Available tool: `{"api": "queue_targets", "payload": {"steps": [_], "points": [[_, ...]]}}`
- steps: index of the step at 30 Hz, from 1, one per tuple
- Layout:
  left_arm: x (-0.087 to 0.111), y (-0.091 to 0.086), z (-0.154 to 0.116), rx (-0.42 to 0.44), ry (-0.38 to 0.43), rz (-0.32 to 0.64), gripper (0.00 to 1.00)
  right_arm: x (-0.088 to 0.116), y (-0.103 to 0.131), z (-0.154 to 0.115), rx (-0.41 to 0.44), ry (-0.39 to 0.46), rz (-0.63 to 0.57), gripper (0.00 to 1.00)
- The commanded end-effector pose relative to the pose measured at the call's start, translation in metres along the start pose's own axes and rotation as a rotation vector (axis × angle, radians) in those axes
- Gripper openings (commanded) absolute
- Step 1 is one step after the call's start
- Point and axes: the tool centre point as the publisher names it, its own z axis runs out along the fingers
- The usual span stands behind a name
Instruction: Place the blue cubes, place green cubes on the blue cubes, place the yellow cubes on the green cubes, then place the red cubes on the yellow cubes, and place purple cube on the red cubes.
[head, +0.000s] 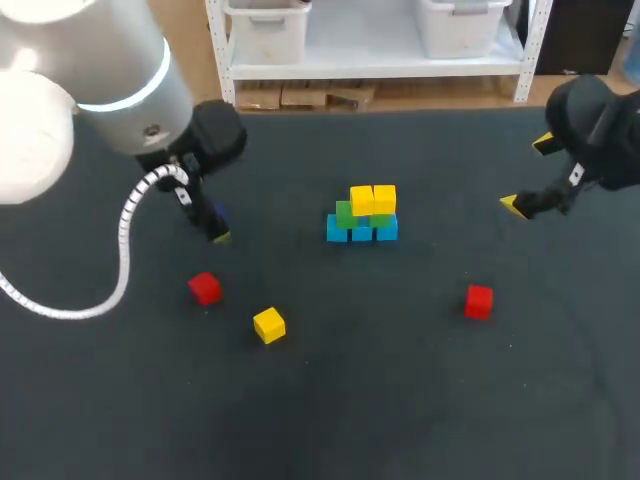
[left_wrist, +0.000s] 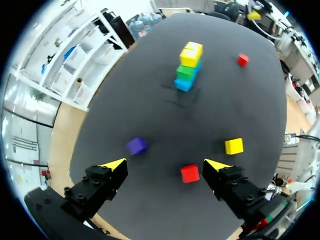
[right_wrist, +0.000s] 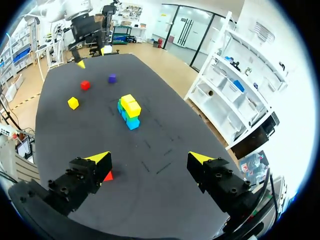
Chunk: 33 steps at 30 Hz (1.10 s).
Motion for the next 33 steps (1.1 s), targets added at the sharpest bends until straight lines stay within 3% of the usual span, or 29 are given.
{"api": "queue_targets", "payload": {"steps": [1, 9, 14, 18, 28, 33], "points": [[-0.003, -0.015, 0.012, 0.027, 0.006, 0.033, 1.00, 0.001, 0.003, 0.002, 0.177, -0.004, 0.001, 1.00], [-0.002, -0.033, 0.037, 0.064, 0.022, 0.059, 1.00, 0.001, 0.003, 0.002, 0.177, -0.004, 0.001, 1.00], [-0.005, -0.038, 0.041, 0.092, 0.057, 0.005, 1.00, 0.001, 0.003, 0.002, 0.177, -0.004, 0.001, 1.00], [-0.012, -0.046, 0.037, 0.115, 0.036, -0.064, 1.00, 0.001, 0.003, 0.002, 0.177, -0.004, 0.001, 1.00], [-0.019, -0.073, 0.047, 0.266, 0.008, 0.049, 1.00, 0.001, 0.003, 0.002, 0.177, -0.004, 0.001, 1.00], [-0.022, -0.069, 0.036, 0.209, -0.038, 0.084, 1.00, 0.001, 0.003, 0.002, 0.177, -0.004, 0.001, 1.00]]}}
